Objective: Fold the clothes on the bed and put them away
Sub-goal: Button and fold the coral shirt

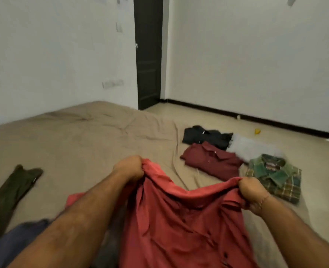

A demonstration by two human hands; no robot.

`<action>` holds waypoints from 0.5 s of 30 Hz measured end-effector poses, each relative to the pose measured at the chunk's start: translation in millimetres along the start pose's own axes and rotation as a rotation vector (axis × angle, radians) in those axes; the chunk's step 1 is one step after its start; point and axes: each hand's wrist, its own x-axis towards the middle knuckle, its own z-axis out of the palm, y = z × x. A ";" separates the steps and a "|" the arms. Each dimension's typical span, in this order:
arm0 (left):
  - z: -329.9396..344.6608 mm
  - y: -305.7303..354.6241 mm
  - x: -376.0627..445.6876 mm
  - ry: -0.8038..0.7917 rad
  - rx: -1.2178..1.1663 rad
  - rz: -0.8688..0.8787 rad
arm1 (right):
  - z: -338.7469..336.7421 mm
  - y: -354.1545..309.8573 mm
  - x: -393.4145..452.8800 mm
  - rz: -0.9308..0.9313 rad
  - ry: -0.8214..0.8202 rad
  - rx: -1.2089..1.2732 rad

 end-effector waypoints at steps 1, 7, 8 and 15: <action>-29.1 20.6 17.1 0.169 -0.095 -0.028 | -5.8 -26.2 9.6 0.008 0.081 0.221; -225.3 119.9 65.8 0.927 -0.829 0.199 | -73.3 -200.7 15.9 -0.637 0.545 0.527; -249.8 125.1 66.5 1.010 -0.821 0.252 | -86.7 -221.6 11.0 -0.710 0.599 0.458; -225.6 54.7 36.0 1.099 0.021 0.406 | -126.7 -188.5 -23.0 -0.968 0.758 -0.252</action>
